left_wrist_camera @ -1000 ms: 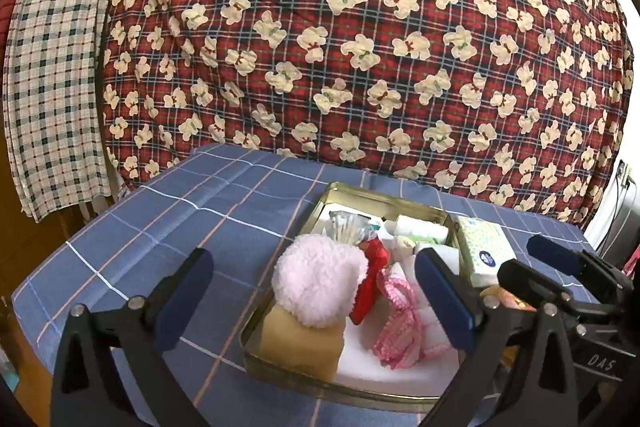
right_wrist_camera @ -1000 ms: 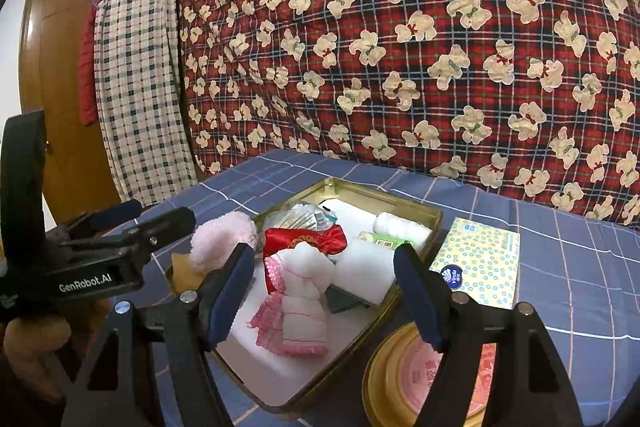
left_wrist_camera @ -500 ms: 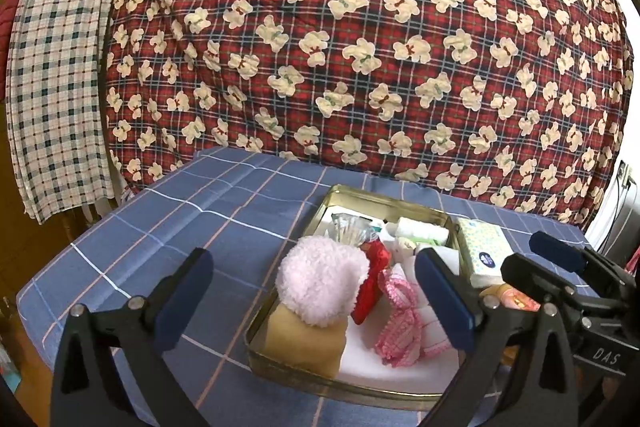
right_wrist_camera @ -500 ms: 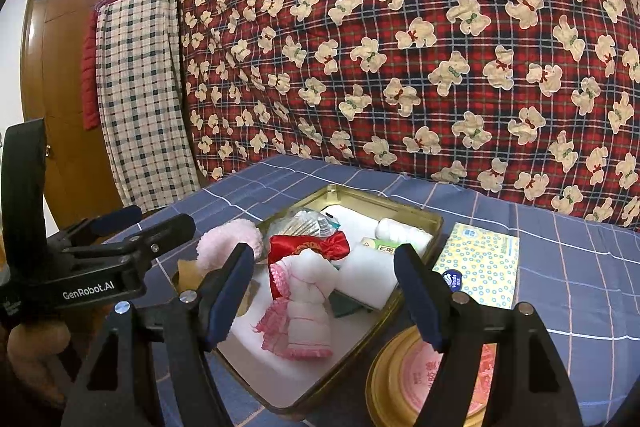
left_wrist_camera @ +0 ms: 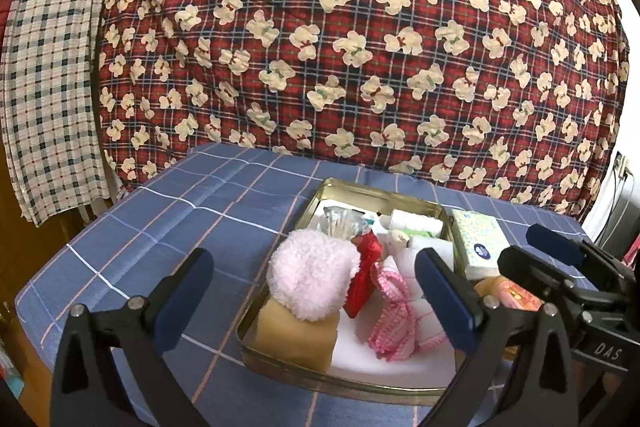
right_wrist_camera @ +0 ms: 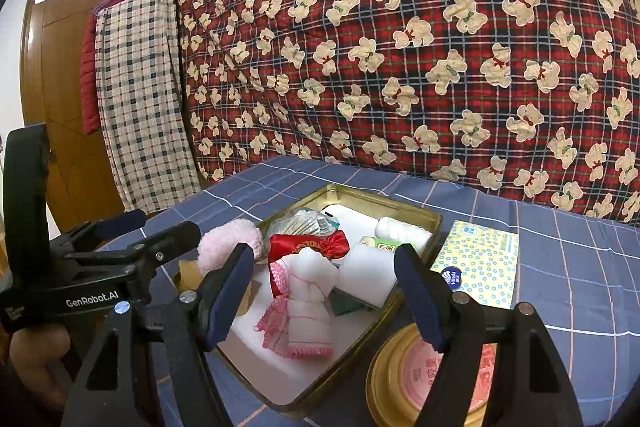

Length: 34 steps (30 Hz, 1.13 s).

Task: Organize soft objects

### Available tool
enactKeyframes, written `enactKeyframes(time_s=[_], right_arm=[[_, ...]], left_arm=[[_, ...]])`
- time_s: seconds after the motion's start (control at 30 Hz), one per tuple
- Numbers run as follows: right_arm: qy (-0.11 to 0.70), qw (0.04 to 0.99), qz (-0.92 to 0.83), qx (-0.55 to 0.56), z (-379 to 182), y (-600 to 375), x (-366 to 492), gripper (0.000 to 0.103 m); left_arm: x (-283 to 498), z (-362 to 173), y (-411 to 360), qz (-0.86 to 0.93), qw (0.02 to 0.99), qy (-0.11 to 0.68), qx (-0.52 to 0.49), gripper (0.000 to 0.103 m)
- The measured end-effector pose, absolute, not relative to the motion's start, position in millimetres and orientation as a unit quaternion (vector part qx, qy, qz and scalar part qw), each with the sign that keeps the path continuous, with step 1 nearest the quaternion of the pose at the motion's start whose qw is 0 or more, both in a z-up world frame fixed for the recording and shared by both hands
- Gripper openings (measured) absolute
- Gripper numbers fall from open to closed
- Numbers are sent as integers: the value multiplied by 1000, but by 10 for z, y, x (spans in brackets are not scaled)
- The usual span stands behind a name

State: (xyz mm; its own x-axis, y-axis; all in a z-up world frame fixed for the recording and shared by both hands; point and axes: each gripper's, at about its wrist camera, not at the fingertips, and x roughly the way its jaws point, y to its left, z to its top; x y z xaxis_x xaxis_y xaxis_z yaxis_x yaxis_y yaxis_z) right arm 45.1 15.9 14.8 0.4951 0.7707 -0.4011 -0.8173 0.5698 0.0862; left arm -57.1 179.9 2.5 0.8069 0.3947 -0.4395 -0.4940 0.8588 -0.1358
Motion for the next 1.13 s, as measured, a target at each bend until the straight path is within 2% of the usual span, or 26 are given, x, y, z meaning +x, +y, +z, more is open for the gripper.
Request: enactKeyframes(time_s=[1.13], right_arm=[[213,862,458,-54,114,129,489,75]], left_arm=[[-540,-18,1776,250,937,215,-115,102]])
